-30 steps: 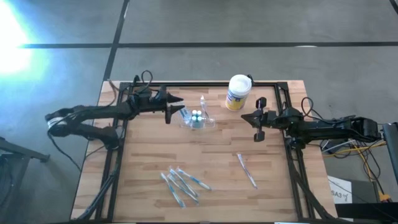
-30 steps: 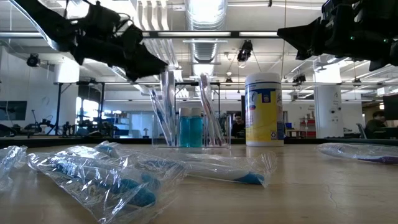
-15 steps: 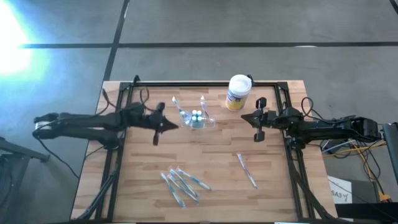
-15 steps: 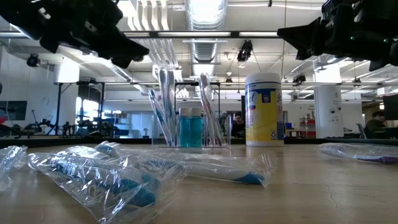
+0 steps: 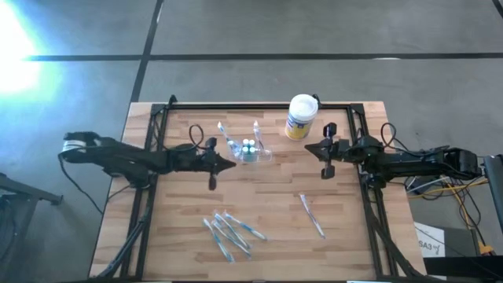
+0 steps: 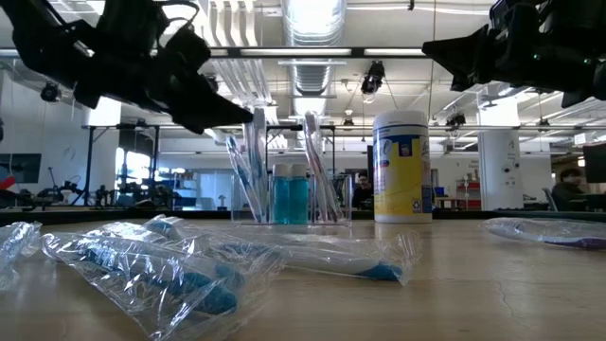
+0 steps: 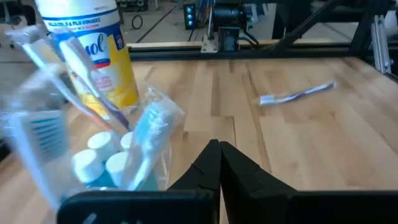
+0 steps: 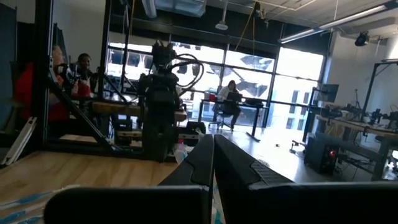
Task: Pick & Place toothbrushing station
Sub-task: Adjust the blue toothbrush, then put the blue toothbrush into the transparent organizer
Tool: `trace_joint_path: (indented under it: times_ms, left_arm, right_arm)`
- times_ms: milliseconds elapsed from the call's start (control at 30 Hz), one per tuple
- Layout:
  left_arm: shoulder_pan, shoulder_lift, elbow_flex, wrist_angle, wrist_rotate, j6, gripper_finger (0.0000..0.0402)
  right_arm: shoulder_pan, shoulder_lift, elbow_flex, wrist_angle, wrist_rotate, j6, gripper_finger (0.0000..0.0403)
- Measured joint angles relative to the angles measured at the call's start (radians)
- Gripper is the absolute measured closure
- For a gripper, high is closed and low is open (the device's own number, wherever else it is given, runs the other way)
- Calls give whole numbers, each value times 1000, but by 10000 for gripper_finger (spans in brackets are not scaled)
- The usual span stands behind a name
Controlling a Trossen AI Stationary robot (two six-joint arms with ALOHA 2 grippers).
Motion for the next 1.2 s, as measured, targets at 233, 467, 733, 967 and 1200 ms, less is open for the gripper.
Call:
trace_joint_path:
  times_ms: [233,467,733,967,1200]
  left_arm:
    - [5,140,15,171,-160,-15,399]
    - [80,121,29,189,-301,-44,399]
    - [204,92,30,160,-280,-164,399]
    - [236,85,30,144,-181,-172,399]
    - [234,-53,29,180,204,-58,395]
  right_arm:
    - [0,0,1,-2,0,-4,394]
    - [0,0,1,-4,0,-4,394]
    - [0,0,1,-4,0,-4,394]
    - [0,0,1,-3,0,-9,394]
    - [0,0,1,-4,0,-4,394]
